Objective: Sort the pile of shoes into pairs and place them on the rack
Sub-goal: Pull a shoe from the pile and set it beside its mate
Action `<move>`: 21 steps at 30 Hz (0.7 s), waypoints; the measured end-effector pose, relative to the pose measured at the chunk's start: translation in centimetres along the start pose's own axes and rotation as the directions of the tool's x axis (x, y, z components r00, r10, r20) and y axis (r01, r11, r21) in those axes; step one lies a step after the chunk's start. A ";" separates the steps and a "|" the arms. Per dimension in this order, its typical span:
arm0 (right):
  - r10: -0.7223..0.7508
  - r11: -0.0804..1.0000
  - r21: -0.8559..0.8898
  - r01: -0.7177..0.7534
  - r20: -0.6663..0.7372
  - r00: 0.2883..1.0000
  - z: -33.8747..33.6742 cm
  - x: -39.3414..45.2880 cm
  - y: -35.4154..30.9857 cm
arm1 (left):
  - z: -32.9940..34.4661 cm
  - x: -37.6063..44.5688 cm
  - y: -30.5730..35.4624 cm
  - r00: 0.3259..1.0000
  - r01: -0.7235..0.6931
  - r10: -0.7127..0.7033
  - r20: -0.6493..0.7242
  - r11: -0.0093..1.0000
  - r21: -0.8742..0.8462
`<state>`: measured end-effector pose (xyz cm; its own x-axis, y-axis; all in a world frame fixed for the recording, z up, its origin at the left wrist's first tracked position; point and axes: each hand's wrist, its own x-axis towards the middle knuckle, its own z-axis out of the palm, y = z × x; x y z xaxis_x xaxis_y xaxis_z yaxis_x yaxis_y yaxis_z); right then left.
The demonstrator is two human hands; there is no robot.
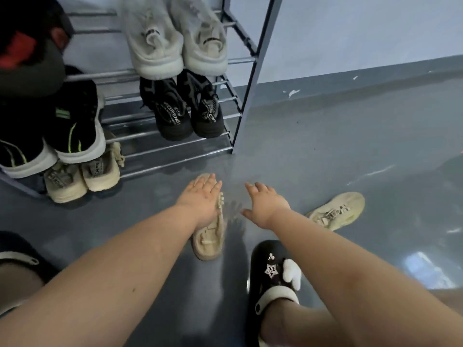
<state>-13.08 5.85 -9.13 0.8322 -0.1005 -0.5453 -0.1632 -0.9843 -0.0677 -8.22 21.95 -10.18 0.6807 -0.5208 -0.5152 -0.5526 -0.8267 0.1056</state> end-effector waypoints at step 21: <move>0.175 0.974 -0.167 -0.154 0.115 0.978 2.3 -5.7 27.5 | 0.4 10.2 22.2 0.923 -0.377 0.357 0.142 0.915 0.146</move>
<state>-23.54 -20.28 -9.77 0.7247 -0.2534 -0.6408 -0.1986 -0.9673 0.1579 -13.80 -1.63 -13.44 0.3627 -0.7460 -0.5586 -0.8319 -0.5293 0.1667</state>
